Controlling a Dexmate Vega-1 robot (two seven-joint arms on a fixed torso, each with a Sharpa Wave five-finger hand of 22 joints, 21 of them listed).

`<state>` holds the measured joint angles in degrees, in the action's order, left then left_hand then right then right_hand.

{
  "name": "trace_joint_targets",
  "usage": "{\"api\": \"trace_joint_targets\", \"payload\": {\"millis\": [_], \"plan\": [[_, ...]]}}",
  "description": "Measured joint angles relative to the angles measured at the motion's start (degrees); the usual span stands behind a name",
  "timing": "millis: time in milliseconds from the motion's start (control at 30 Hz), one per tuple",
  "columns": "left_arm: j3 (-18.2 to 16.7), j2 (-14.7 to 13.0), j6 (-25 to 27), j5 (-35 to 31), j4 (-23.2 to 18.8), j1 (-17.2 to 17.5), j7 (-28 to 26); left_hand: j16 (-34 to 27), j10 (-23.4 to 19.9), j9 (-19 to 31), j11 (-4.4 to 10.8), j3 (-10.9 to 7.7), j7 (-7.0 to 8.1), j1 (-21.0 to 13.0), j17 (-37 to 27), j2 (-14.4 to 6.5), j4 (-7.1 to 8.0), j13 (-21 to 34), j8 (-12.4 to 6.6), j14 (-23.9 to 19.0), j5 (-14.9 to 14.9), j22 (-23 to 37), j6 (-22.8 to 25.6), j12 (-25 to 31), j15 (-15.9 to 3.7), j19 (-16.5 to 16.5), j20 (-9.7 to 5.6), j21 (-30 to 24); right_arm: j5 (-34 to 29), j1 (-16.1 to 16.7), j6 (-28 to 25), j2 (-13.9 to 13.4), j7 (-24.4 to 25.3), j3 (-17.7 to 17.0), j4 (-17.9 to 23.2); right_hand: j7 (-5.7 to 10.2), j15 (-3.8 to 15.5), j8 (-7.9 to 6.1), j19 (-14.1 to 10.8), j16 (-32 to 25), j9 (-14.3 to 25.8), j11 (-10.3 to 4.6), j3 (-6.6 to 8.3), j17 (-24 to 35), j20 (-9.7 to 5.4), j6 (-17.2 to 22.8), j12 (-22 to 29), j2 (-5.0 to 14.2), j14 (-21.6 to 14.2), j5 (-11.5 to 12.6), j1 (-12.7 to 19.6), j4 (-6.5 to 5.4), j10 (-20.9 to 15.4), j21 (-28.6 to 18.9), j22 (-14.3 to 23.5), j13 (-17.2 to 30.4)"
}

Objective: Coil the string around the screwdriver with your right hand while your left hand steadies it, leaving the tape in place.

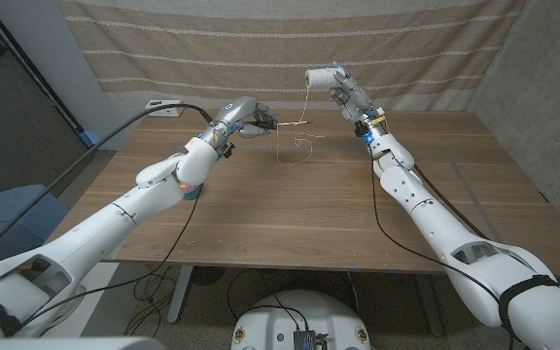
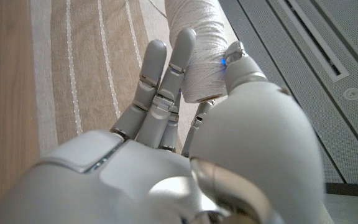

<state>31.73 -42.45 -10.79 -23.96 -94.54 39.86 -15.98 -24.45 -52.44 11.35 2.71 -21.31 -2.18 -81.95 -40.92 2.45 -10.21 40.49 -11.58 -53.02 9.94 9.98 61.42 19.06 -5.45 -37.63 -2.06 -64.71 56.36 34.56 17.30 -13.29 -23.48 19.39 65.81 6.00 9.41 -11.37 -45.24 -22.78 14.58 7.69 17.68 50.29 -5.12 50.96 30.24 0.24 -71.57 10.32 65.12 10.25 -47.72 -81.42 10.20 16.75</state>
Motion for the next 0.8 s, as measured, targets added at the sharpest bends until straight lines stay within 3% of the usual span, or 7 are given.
{"api": "trace_joint_targets", "payload": {"millis": [100,133,333,800], "plan": [[-0.68,0.01,0.0,0.0,-0.06,0.27,0.0,0.09,0.0,0.0,0.0,0.0,0.0,0.0,0.02,0.0,0.0,0.0,0.0,0.0,-0.04,0.0,0.0,-0.13,0.0,0.0,0.0,0.12,-0.41,0.0,-0.01,0.0,1.39,0.0,0.0,0.0,0.0,0.11,0.0,0.17,0.0,0.0,0.0,0.0,0.0,0.0,0.0,0.0,0.0,-0.09,0.0,0.0,0.0,0.0,-0.08,0.0],[-0.76,0.03,-1.06,2.76,-0.06,0.28,0.9,0.1,0.0,0.0,0.0,0.0,0.0,0.0,0.02,0.0,0.0,0.0,0.0,0.0,-0.05,0.01,0.0,-0.22,0.0,0.0,0.0,0.16,-0.66,-1.22,-0.01,0.96,2.17,-0.69,-4.33,0.0,0.0,0.11,0.0,0.17,0.0,0.0,0.0,0.0,0.0,0.0,0.0,0.0,0.0,-0.13,0.0,0.0,0.0,0.0,-0.08,0.0],[-1.39,0.46,-2.2,5.67,0.35,0.28,2.32,0.11,0.0,0.0,0.0,0.0,0.0,0.0,-0.06,0.0,0.0,0.27,0.0,0.0,-0.17,0.02,0.0,-0.22,0.0,0.0,0.0,0.21,-2.66,-1.45,0.78,1.93,7.34,-1.15,-8.0,0.0,0.0,0.17,0.0,0.17,-0.22,0.0,0.0,-0.15,0.0,0.0,0.0,0.0,0.0,0.09,0.0,0.0,0.0,0.0,-0.08,0.0],[-1.92,1.4,-3.65,8.61,1.23,-0.71,4.51,0.06,-0.2,0.0,-0.2,0.0,0.0,0.0,-0.21,0.0,0.0,0.27,0.0,0.0,0.06,0.04,0.0,-0.44,0.0,0.01,0.0,-0.03,-7.19,2.83,1.22,1.2,16.74,-0.73,-7.7,0.0,-0.09,0.12,0.0,0.15,-0.25,0.0,0.0,-0.16,0.0,0.0,0.0,0.0,-0.1,0.09,0.0,0.0,0.0,0.0,-0.07,0.0]]}}
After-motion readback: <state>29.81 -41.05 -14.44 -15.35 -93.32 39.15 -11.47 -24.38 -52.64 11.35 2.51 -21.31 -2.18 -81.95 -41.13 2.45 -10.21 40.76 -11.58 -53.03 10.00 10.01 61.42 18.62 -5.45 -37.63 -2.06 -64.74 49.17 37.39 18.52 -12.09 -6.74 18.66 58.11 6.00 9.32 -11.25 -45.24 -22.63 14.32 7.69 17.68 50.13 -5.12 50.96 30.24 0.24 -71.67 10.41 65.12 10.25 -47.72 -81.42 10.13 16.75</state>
